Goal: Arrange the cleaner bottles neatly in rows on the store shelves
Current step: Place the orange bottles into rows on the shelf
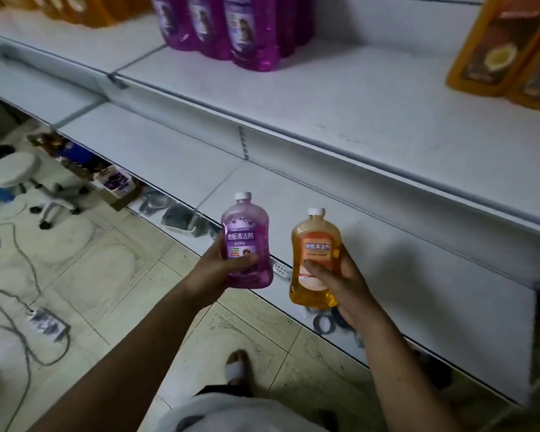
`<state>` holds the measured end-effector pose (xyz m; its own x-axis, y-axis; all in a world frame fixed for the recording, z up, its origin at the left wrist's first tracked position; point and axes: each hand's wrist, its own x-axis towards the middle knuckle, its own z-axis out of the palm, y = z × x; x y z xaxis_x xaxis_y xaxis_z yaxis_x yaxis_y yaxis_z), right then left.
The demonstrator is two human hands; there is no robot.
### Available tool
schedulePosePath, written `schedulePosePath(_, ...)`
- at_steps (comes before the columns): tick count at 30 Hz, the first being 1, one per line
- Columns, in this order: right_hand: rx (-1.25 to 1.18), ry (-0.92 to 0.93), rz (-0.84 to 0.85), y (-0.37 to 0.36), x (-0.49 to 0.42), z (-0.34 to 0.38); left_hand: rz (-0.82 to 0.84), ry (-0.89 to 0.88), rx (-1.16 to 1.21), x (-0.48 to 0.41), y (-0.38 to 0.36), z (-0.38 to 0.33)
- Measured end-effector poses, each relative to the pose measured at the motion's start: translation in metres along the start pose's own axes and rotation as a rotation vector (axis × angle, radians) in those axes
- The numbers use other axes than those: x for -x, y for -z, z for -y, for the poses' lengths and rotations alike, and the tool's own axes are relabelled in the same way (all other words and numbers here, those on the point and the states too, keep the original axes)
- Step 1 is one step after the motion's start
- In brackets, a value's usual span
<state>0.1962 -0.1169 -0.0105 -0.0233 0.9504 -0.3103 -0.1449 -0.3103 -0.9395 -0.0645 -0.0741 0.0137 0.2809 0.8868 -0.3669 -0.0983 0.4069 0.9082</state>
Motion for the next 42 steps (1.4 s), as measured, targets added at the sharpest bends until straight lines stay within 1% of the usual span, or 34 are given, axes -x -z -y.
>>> schedulePosePath(3,0.113,0.099,0.036,-0.042,0.009,0.028,-0.096,-0.103,0.059,0.027,0.027,-0.016)
schedulePosePath(6,0.202,0.192,0.061,-0.077,0.022,0.057,-0.126,-0.196,0.074,0.046,0.052,-0.037)
schedulePosePath(8,0.205,0.240,0.049,-0.098,0.029,0.075,-0.126,-0.262,0.062,0.055,0.069,-0.056)
schedulePosePath(12,0.156,0.327,-0.030,-0.145,0.040,0.105,-0.108,-0.387,0.023,0.068,0.106,-0.103)
schedulePosePath(18,0.196,0.474,-0.191,-0.210,0.036,0.155,-0.068,-0.593,-0.126,0.058,0.145,-0.192)
schedulePosePath(22,0.203,0.550,-0.229,-0.247,0.021,0.186,-0.036,-0.729,-0.229,0.035,0.158,-0.255)
schedulePosePath(25,0.226,0.591,-0.251,-0.263,0.005,0.210,-0.025,-0.812,-0.255,0.008,0.161,-0.294)
schedulePosePath(27,0.244,0.620,-0.262,-0.268,-0.008,0.227,-0.008,-0.839,-0.241,-0.011,0.162,-0.316)
schedulePosePath(32,0.189,0.693,-0.275,-0.269,-0.044,0.259,0.022,-0.867,-0.275,-0.066,0.161,-0.353)
schedulePosePath(38,0.193,0.684,-0.230,-0.262,-0.080,0.268,-0.066,-0.874,-0.434,-0.131,0.164,-0.365)
schedulePosePath(40,0.220,0.685,-0.209,-0.263,-0.087,0.273,-0.062,-0.883,-0.474,-0.146,0.165,-0.366)
schedulePosePath(42,0.227,0.688,-0.207,-0.264,-0.093,0.273,-0.024,-0.882,-0.480,-0.154,0.167,-0.366)
